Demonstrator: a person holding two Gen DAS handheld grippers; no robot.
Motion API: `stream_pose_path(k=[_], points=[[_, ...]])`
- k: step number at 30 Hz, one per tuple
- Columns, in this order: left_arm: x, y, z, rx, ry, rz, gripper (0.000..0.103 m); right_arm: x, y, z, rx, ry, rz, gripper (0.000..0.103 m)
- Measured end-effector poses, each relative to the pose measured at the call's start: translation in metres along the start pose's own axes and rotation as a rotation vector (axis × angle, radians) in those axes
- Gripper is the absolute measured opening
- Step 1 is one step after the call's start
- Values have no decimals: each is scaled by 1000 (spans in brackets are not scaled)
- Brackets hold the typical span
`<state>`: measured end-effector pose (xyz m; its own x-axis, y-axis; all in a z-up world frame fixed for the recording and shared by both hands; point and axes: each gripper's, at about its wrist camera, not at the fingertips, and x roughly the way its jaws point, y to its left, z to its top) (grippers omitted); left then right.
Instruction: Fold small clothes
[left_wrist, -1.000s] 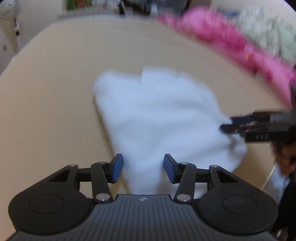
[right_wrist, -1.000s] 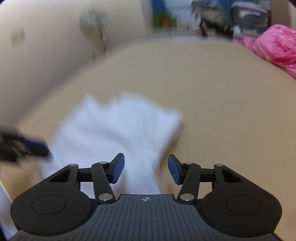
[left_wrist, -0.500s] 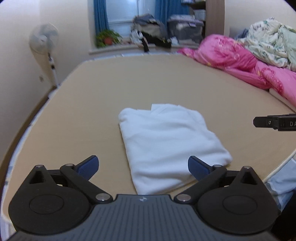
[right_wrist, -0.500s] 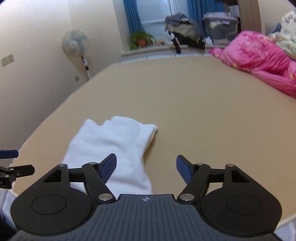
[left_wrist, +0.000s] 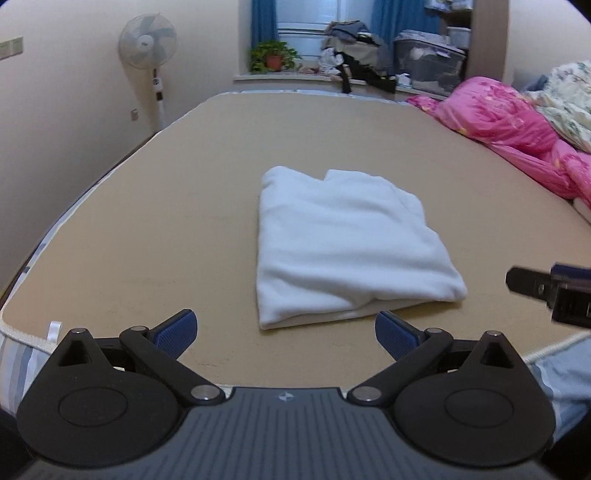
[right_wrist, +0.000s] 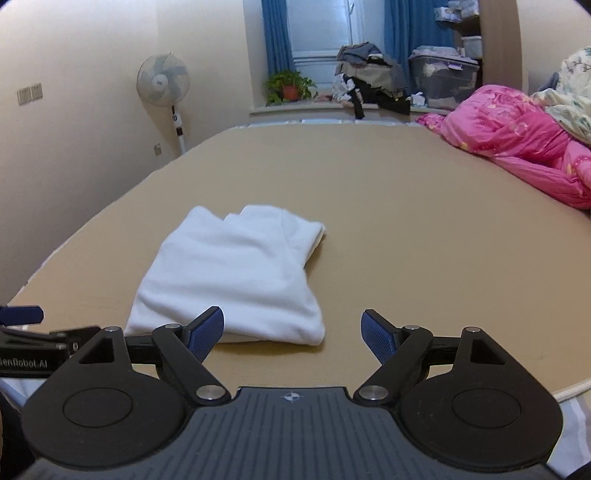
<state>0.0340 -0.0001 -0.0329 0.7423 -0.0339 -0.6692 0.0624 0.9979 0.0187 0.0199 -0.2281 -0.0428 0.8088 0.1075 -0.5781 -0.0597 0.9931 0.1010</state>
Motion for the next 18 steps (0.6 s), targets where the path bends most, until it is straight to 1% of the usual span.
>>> stream_pose_path(k=[2, 5, 15, 18], points=[[6, 1, 0, -10, 15, 1, 103, 7, 5, -1, 10, 16, 14, 83], [15, 0, 1, -17, 29, 2, 103, 15, 12, -1, -9, 21, 18, 83], [18, -6, -1, 18, -2, -2, 103, 26, 33, -2, -60, 35, 62, 83], [21, -5, 0, 12, 6, -7, 103, 26, 35, -2, -68, 32, 63, 83]])
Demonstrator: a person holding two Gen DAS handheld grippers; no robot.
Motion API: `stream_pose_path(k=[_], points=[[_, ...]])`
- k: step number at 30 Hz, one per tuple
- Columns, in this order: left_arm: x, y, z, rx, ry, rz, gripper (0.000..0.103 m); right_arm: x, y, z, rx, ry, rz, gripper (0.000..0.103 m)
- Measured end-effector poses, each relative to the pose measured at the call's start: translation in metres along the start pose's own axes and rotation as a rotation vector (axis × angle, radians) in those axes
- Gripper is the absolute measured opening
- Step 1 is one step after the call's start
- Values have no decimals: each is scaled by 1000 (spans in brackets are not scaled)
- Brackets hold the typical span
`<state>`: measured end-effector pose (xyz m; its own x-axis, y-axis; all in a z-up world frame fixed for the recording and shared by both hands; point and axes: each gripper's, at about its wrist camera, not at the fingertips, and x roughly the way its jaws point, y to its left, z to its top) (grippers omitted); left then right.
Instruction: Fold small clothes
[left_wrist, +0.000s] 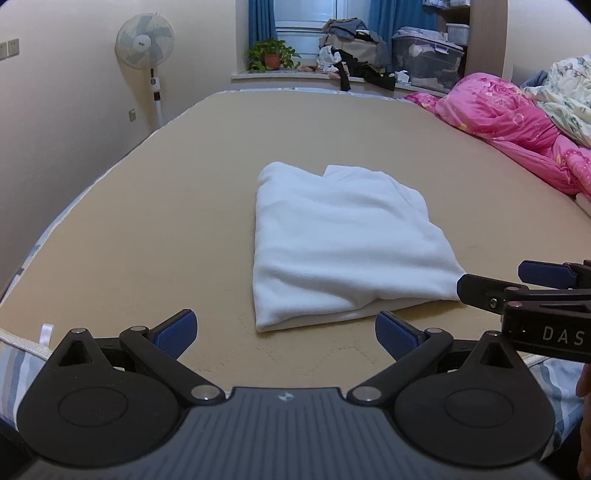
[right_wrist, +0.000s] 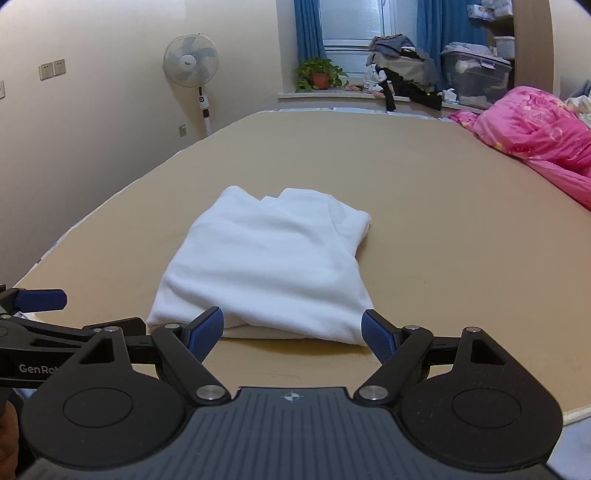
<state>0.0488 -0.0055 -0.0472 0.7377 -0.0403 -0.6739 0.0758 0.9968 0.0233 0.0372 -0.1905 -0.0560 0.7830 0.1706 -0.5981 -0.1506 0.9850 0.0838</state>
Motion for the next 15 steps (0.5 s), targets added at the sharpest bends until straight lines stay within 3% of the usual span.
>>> stream_pose_path(k=[15], points=[[6, -3, 0, 3, 2, 2, 103, -2, 0, 0, 0, -5, 9, 83]])
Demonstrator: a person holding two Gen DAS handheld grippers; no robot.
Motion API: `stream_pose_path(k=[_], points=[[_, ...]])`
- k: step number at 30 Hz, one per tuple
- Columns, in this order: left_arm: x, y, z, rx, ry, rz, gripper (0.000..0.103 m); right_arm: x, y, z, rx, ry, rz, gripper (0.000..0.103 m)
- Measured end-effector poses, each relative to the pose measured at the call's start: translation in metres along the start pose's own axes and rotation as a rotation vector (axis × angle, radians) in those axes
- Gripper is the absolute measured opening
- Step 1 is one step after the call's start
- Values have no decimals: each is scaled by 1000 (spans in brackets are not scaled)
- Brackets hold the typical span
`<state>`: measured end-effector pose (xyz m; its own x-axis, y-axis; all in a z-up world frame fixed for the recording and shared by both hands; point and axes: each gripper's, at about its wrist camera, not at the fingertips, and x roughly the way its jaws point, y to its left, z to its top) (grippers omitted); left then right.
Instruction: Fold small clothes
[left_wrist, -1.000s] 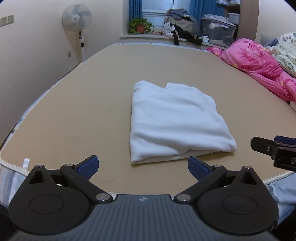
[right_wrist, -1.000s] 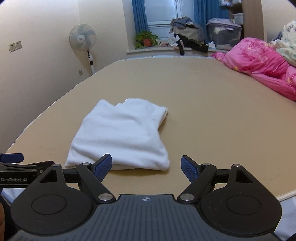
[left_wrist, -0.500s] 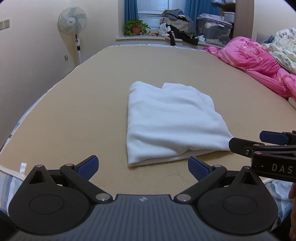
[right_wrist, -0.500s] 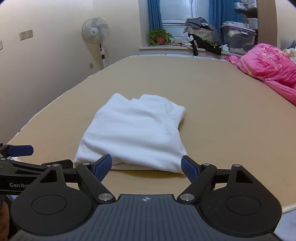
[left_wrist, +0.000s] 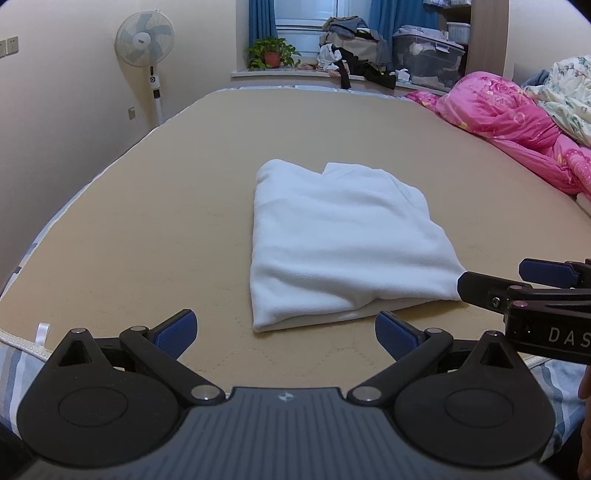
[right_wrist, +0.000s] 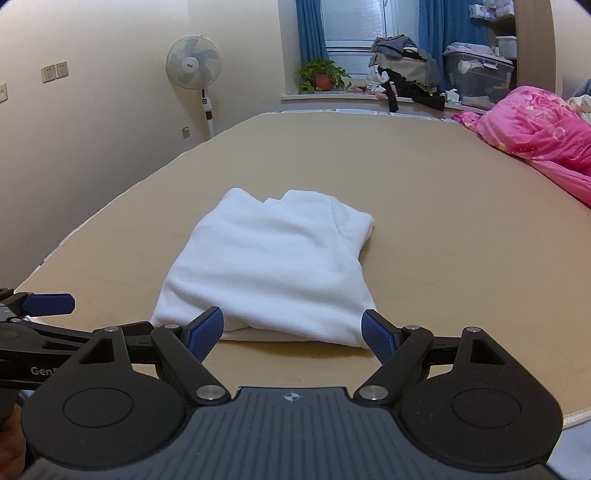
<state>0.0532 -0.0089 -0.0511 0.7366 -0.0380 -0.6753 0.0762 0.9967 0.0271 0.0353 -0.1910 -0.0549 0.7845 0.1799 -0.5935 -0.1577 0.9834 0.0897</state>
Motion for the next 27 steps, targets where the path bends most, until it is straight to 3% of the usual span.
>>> stream_pose_path(k=[27], points=[[3, -2, 0, -13, 2, 0, 103, 1, 3, 1, -2, -11, -4, 84]])
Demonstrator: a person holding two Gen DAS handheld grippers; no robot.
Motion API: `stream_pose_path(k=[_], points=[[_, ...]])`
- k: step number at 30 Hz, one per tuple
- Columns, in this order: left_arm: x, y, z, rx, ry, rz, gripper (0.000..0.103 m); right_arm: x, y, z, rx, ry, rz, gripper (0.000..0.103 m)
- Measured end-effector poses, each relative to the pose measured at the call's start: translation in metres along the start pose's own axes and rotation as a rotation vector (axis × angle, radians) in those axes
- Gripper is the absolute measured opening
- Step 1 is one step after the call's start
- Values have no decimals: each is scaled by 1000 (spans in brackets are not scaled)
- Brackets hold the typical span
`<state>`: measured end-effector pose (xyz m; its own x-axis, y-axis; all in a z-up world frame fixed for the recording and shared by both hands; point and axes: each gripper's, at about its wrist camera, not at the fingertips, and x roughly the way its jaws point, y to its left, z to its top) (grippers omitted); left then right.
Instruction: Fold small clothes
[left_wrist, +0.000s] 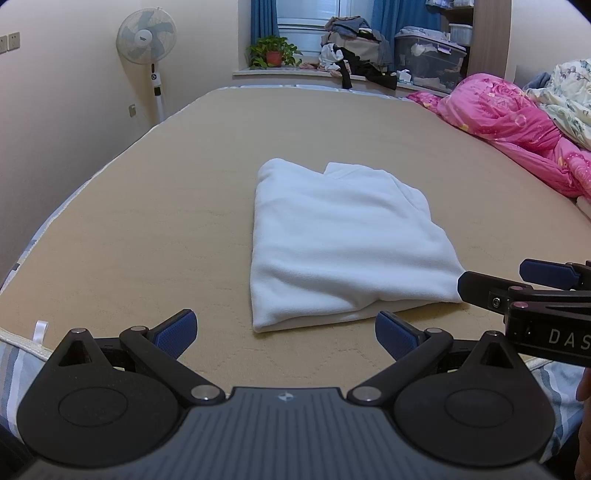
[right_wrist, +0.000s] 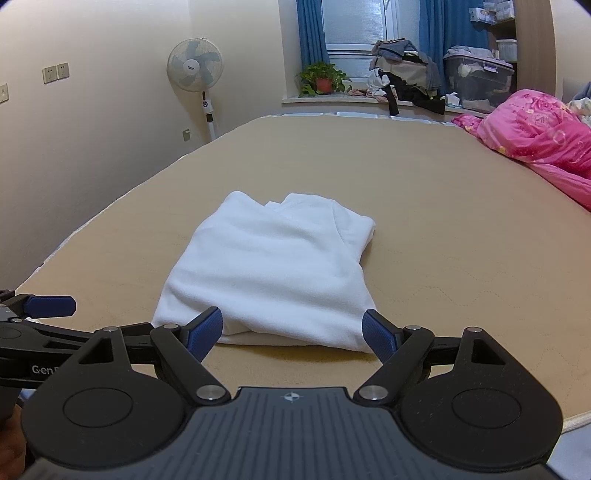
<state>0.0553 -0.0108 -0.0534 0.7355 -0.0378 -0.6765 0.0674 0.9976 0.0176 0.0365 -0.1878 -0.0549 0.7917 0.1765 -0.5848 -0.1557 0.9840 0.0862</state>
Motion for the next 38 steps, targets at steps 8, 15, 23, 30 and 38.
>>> stream_pose_path(k=[8, 15, 23, 30, 38], points=[[0, -1, 0, 0, -1, 0, 103, 1, 2, 0, 8, 1, 1, 84], [1, -1, 0, 0, 0, 0, 103, 1, 3, 0, 9, 2, 0, 84], [1, -1, 0, 1, -1, 0, 103, 1, 3, 0, 9, 2, 0, 84], [1, -1, 0, 0, -1, -1, 103, 1, 2, 0, 10, 2, 0, 84], [1, -2, 0, 2, -6, 5, 103, 0, 2, 0, 11, 2, 1, 84]])
